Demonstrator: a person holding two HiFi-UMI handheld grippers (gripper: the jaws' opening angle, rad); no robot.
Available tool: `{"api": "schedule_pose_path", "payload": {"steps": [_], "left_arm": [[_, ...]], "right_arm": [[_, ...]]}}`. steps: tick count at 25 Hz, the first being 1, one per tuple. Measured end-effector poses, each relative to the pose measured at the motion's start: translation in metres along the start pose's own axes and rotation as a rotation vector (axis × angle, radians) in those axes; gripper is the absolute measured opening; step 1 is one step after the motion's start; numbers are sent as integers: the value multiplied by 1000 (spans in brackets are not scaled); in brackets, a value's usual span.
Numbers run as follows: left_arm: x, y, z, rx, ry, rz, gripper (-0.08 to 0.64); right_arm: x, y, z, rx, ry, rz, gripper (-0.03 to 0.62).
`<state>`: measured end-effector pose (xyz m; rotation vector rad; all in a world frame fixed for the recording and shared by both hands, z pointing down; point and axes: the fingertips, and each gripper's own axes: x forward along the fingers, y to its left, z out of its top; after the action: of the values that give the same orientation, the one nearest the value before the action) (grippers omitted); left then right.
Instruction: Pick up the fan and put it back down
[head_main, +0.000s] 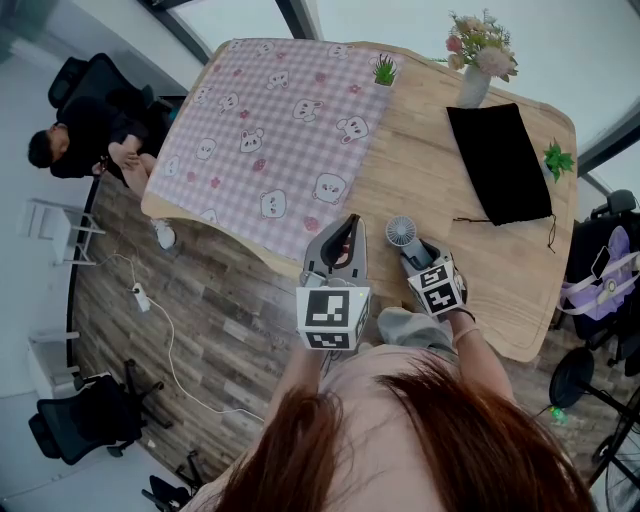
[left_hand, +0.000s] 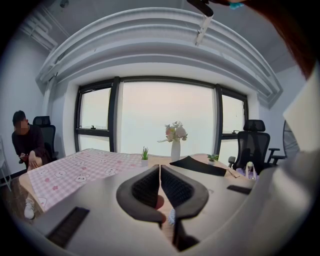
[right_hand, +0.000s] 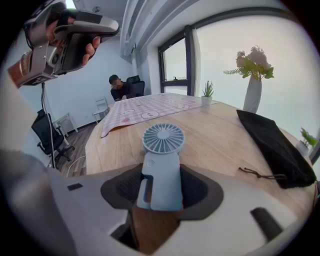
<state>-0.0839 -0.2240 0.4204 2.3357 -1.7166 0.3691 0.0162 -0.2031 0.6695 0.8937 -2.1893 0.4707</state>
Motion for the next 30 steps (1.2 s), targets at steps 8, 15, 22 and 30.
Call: {"api": "schedule_pose_path", "payload": {"steps": [8, 15, 22, 30], "left_arm": [[-1, -3, -1, 0, 2, -10, 14], [-6, -2, -2, -2, 0, -10, 14], [-9, -2, -2, 0, 0, -6, 14], [-15, -3, 0, 5, -6, -9, 14]], "right_arm": [[-2, 2, 3, -9, 9, -6, 216], [-2, 2, 3, -4, 7, -14, 218], [-1, 2, 2, 17, 7, -21, 230], [-5, -4, 3, 54, -27, -47, 244]]}}
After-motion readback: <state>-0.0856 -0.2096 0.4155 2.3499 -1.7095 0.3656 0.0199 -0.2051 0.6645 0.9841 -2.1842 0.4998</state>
